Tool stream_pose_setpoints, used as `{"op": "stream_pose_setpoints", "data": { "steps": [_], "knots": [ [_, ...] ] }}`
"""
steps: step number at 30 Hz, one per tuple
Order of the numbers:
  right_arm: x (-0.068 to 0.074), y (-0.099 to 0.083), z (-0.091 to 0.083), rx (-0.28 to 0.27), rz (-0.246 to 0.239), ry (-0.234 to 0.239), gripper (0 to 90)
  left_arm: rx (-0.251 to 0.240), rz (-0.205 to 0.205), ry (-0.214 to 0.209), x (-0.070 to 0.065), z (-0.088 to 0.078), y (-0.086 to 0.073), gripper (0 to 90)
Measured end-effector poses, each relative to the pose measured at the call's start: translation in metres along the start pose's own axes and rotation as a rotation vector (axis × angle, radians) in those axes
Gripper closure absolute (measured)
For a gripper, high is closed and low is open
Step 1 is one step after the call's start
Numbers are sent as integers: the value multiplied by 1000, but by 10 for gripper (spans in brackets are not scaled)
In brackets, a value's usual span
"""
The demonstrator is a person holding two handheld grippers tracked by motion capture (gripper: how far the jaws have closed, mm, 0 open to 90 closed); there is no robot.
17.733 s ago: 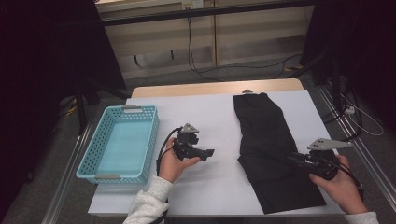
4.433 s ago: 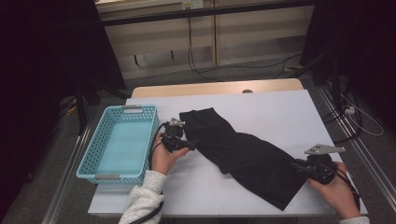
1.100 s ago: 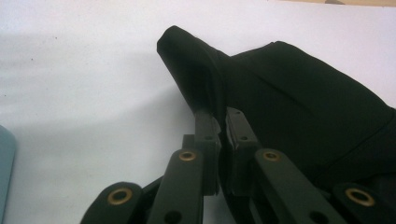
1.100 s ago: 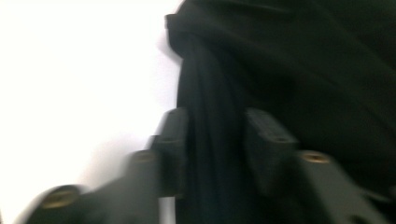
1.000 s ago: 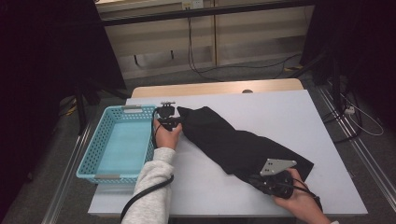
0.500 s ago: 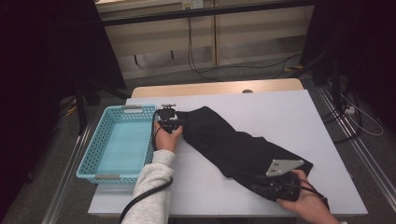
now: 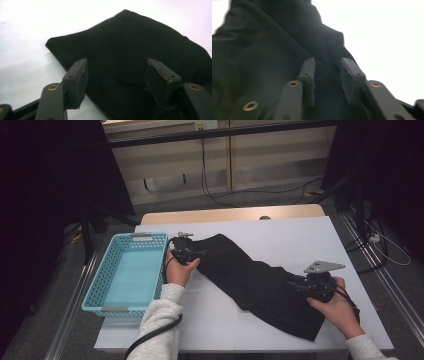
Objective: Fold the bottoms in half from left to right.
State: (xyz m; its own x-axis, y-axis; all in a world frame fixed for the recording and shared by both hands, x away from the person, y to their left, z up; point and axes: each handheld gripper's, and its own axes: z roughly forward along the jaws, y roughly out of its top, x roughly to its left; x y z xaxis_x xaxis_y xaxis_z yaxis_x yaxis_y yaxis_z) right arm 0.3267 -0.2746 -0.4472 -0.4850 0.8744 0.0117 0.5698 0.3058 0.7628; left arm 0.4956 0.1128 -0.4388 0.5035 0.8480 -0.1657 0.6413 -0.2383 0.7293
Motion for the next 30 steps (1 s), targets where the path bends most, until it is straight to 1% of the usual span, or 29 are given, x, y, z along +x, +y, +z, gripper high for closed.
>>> {"op": "stream_pose_setpoints", "data": {
  "steps": [2, 3, 5, 6, 7, 8, 10, 11, 12, 13, 14, 15, 16, 17, 18, 19, 20, 21, 22, 23, 24, 25, 26, 28, 29, 30],
  "knots": [
    [-4, -1, 9, 10, 50, 5, 674, 7, 12, -1, -1, 1, -1, 345],
    [-4, -1, 12, 20, 50, 6, 682, 7, 14, -4, -2, 1, -2, 341],
    [-2, -1, 19, 44, 50, 24, 690, 12, 16, -7, -2, 3, -3, 332],
    [-1, -1, 22, 52, 34, 2, 682, 15, 25, -4, -2, 3, -3, 331],
    [-1, 0, 24, 51, 37, -2, 693, 16, 28, -6, -3, 4, -4, 330],
    [-1, 1, 25, 43, 55, 20, 694, 18, 28, -6, -3, 4, -4, 329],
    [-1, 2, 27, 49, 51, 4, 668, 22, 34, -9, -3, 5, -4, 328],
    [-3, 4, 28, 42, 61, -15, 668, 20, 32, -7, -3, 6, -4, 327],
    [-5, 5, 28, 31, 79, -16, 687, 20, 40, -6, -3, 5, -3, 328],
    [-8, 7, 28, 32, 89, 5, 708, 22, 42, -7, -3, 5, -3, 327],
    [-8, 9, 29, 44, 84, 0, 701, 24, 43, -11, -4, 5, -3, 326],
    [-9, 10, 32, 50, 84, -6, 713, 22, 48, -10, -4, 5, -3, 325],
    [-9, 10, 34, 52, 91, -1, 718, 18, 50, -6, -5, 5, -3, 324],
    [-9, 10, 37, 39, 98, 19, 771, 19, 53, -8, -6, 5, -3, 323],
    [-7, 9, 40, 44, 91, 48, 807, 22, 56, -10, -5, 4, -3, 323],
    [-5, 10, 40, 43, 75, 46, 863, 22, 57, -5, -5, 4, -3, 322],
    [-4, 11, 40, 48, 60, 62, 891, 21, 57, -6, -6, 4, -3, 322],
    [-4, 12, 39, 54, 48, 64, 895, 21, 56, -12, -6, 4, -3, 322],
    [-5, 12, 37, 54, 51, 61, 898, 19, 53, -11, -7, 5, -3, 322],
    [-7, 12, 36, 51, 63, 69, 900, 16, 60, -10, -7, 5, -3, 322],
    [-9, 13, 34, 41, 73, 57, 900, 15, 57, -13, -7, 5, -3, 322],
    [-12, 13, 31, 30, 69, 40, 900, 14, 58, -17, -7, 5, -3, 322],
    [-15, 15, 28, 20, 70, 33, 899, 13, 63, -17, -7, 4, -3, 322],
    [-19, 16, 24, -10, 85, 7, 897, 11, 63, -18, -8, 4, -2, 322],
    [-20, 16, 22, -13, 82, -3, 895, 11, 64, -17, -8, 4, -2, 322],
    [-22, 16, 21, -17, 95, -3, 887, 12, 64, -17, -8, 4, -3, 322]
  ]
}}
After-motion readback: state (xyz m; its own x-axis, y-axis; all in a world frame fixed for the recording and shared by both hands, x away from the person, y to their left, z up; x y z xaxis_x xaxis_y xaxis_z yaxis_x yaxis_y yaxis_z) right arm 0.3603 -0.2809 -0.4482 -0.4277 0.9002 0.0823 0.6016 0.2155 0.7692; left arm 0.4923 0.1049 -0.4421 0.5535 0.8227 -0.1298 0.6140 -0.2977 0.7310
